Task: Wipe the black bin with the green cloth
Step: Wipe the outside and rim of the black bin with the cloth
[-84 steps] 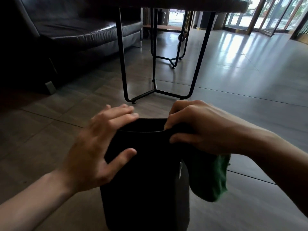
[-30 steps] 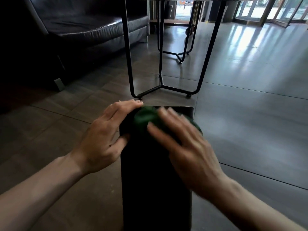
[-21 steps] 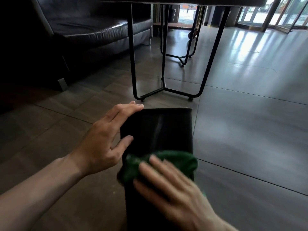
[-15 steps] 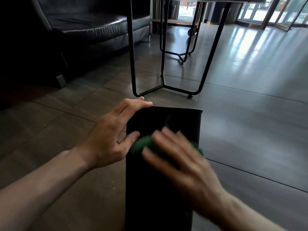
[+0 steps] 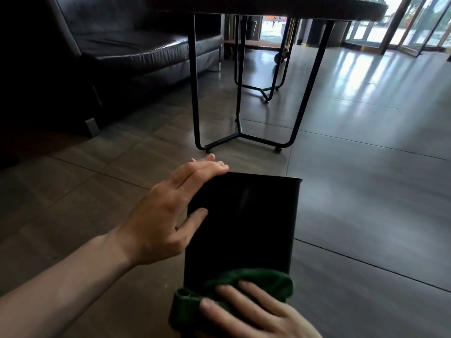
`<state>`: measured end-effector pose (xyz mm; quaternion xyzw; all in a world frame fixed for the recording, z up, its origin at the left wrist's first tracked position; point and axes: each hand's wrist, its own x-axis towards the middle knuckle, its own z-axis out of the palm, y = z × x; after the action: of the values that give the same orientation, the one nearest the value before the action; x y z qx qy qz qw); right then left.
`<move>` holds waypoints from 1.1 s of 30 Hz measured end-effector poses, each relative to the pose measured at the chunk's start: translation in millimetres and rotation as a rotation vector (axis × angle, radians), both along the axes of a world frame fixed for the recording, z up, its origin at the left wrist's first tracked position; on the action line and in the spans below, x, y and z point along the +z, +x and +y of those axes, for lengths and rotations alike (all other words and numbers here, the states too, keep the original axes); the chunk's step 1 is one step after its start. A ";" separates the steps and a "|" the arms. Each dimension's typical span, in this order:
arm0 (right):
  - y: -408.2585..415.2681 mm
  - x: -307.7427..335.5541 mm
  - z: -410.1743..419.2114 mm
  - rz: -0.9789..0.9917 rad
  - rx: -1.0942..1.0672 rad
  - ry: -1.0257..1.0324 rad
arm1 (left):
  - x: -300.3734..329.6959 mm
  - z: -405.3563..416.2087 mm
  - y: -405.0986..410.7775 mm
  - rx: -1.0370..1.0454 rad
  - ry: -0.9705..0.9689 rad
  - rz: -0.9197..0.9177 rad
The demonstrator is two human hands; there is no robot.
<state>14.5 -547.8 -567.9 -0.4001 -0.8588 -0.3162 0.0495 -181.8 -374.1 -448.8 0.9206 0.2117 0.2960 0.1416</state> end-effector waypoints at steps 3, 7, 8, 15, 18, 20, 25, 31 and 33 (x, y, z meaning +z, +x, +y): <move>19.8 27.8 16.1 0.321 0.024 0.023 | -0.2 -2.6 4.7 -0.008 0.017 0.011; 39.2 80.4 61.1 0.801 -0.151 0.077 | -1.6 -4.8 5.6 0.010 0.025 -0.012; 39.7 87.7 69.9 0.863 -0.189 0.088 | -2.1 -5.5 6.2 0.016 0.022 -0.016; -1.8 28.8 27.3 0.419 0.032 0.113 | -0.9 -6.9 0.0 0.015 0.003 -0.009; 6.5 37.2 27.3 0.365 0.069 0.106 | 0.2 -10.8 3.1 0.000 0.010 -0.021; 14.9 57.8 41.6 0.545 0.021 0.100 | 1.8 -10.2 4.8 -0.003 0.008 -0.011; 18.1 77.8 63.3 0.835 -0.146 0.166 | 2.0 -10.9 4.7 0.022 0.022 -0.006; 2.3 29.7 23.8 0.432 0.066 0.062 | 0.8 -9.7 -3.4 0.004 0.010 -0.006; 15.0 38.0 28.8 0.459 0.069 0.043 | 0.1 -10.0 -2.9 0.014 0.008 -0.012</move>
<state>29.5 -518.9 -529.8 -0.4308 -0.8312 -0.2331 0.2630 -184.7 -384.1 -448.7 0.9179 0.2158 0.3034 0.1370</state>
